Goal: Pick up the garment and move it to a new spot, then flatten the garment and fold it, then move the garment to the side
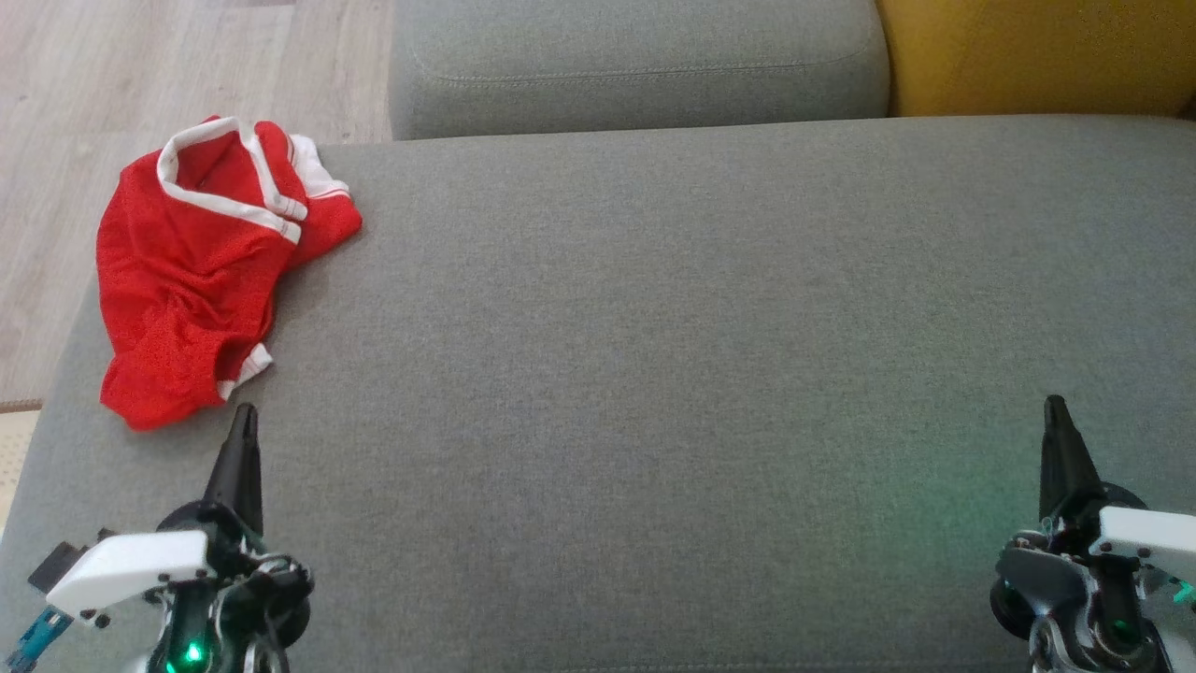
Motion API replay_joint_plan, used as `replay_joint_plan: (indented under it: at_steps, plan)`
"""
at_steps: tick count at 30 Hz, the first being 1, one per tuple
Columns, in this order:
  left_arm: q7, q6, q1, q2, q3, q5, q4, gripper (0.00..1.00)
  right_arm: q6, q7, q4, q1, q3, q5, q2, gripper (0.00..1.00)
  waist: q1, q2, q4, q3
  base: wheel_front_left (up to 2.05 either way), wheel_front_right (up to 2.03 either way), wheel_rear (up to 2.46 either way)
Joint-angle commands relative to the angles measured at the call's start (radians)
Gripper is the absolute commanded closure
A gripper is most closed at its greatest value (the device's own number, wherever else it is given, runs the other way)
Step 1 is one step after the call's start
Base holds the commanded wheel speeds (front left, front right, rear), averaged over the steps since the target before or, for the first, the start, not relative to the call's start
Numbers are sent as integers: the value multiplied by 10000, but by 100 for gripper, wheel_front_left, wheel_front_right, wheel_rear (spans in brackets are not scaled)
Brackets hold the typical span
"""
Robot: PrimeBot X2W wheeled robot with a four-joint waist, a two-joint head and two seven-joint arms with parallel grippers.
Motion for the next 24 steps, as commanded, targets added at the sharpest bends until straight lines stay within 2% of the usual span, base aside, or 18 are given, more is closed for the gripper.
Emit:
replay_joint_plan:
  at_steps: [1,24]
  plan:
    - [75,-69,-533,95,345,114,-293,100,-9,56,-378,-536,211,-14,-47,100,0,0,0,0,0,0,0]
    - [75,-69,-533,95,345,114,-293,100,-9,56,-378,-536,211,-14,-47,100,0,0,0,0,0,0,0]
